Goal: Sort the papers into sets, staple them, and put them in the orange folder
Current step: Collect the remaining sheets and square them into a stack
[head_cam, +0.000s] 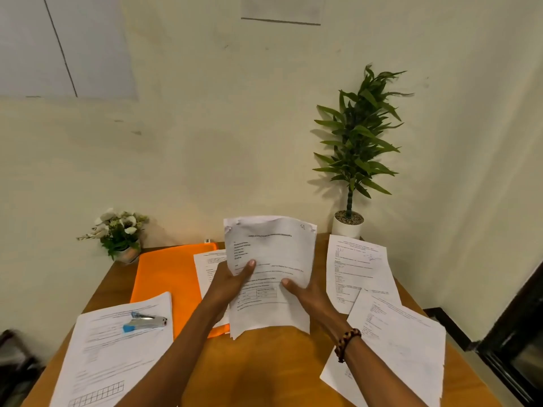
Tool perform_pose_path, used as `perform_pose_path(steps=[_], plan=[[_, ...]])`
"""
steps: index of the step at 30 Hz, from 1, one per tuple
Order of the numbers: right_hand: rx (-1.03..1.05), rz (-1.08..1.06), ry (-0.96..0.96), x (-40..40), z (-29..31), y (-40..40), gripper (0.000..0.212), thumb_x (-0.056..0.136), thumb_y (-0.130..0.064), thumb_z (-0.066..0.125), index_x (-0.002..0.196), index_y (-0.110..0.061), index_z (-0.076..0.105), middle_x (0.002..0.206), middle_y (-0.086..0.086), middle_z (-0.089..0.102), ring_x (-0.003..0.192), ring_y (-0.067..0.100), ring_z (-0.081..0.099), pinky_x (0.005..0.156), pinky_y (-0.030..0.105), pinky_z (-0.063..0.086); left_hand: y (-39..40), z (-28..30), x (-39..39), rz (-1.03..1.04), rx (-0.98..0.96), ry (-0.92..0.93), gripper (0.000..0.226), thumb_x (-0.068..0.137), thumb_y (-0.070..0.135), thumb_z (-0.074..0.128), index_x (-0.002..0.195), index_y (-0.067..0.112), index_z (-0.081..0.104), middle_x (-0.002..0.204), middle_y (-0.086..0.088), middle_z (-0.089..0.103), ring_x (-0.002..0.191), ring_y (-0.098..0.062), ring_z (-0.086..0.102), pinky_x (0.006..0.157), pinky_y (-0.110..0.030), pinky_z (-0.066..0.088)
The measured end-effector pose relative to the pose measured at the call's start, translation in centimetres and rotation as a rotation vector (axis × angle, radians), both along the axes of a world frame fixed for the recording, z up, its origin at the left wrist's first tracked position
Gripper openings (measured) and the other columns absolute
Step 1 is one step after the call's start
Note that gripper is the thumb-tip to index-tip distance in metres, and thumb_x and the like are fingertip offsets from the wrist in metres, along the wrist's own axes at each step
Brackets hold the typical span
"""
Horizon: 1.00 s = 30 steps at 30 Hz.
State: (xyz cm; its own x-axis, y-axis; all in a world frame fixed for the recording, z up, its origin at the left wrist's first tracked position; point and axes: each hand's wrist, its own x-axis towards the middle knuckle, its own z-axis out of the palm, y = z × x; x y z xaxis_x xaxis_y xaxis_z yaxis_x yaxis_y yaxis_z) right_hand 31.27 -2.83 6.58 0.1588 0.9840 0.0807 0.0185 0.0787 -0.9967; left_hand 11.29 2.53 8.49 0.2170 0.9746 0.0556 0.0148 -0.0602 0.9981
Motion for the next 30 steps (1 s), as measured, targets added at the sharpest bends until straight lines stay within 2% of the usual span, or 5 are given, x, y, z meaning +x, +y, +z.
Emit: perform_pose_path(steps=[9, 13, 16, 22, 30], plan=[[-0.01, 0.057, -0.119, 0.9, 2.6, 0.1, 0.018, 0.097, -0.02, 0.066, 0.099, -0.033, 0.053, 0.106, -0.01, 0.067, 0.097, 0.005, 0.066, 0.065, 0.011, 0.054, 0.9, 1.4, -1.3, 0.07, 0.129, 0.062, 0.051, 0.08, 0.044, 0.08, 0.124, 0.026, 0.062, 0.115, 0.005, 0.074, 0.106, -0.016, 0.071, 0.084, -0.036, 0.061], [-0.125, 0.125, -0.198, 1.3, 1.8, -0.4, 0.02, 0.097, -0.026, 0.066, 0.101, -0.032, 0.048, 0.117, -0.003, 0.066, 0.096, 0.005, 0.065, 0.067, 0.015, 0.056, 2.6, 3.2, -2.2, 0.356, 0.523, 0.235, 0.082, 0.078, 0.035, 0.087, 0.146, 0.032, 0.04, 0.146, 0.008, 0.049, 0.131, -0.008, 0.049, 0.103, -0.029, 0.044], [-0.214, 0.261, -0.293, 0.8, 1.3, -1.0, 0.022, 0.097, -0.031, 0.065, 0.103, -0.034, 0.044, 0.112, -0.011, 0.06, 0.089, 0.001, 0.06, 0.067, 0.017, 0.055, 3.4, 4.7, -2.1, 0.206, 0.901, 0.629, 0.065, 0.092, 0.042, 0.07, 0.149, 0.031, 0.04, 0.151, 0.007, 0.046, 0.141, -0.013, 0.04, 0.109, -0.034, 0.035], [-0.336, 0.363, -0.411, -0.4, -2.1, -0.8, 0.058, 0.089, -0.05, 0.07, 0.131, -0.03, 0.034, 0.134, 0.0, 0.052, 0.119, 0.02, 0.058, 0.1, 0.039, 0.056, 4.4, 2.2, -1.2, -0.199, 0.78, 0.802, 0.015, 0.103, 0.044, 0.043, 0.089, 0.044, 0.049, 0.084, 0.02, 0.058, 0.073, 0.003, 0.052, 0.063, -0.028, 0.037], [-0.31, 0.357, -0.309, -0.9, -4.8, 0.3, 0.036, 0.089, -0.059, 0.065, 0.116, -0.035, 0.059, 0.116, -0.011, 0.069, 0.106, 0.017, 0.069, 0.087, 0.029, 0.06, 5.8, -4.1, -2.2, -0.199, 0.564, 0.713, 0.027, 0.102, 0.047, 0.044, 0.086, 0.031, 0.06, 0.081, 0.016, 0.064, 0.073, -0.004, 0.056, 0.064, -0.031, 0.044]])
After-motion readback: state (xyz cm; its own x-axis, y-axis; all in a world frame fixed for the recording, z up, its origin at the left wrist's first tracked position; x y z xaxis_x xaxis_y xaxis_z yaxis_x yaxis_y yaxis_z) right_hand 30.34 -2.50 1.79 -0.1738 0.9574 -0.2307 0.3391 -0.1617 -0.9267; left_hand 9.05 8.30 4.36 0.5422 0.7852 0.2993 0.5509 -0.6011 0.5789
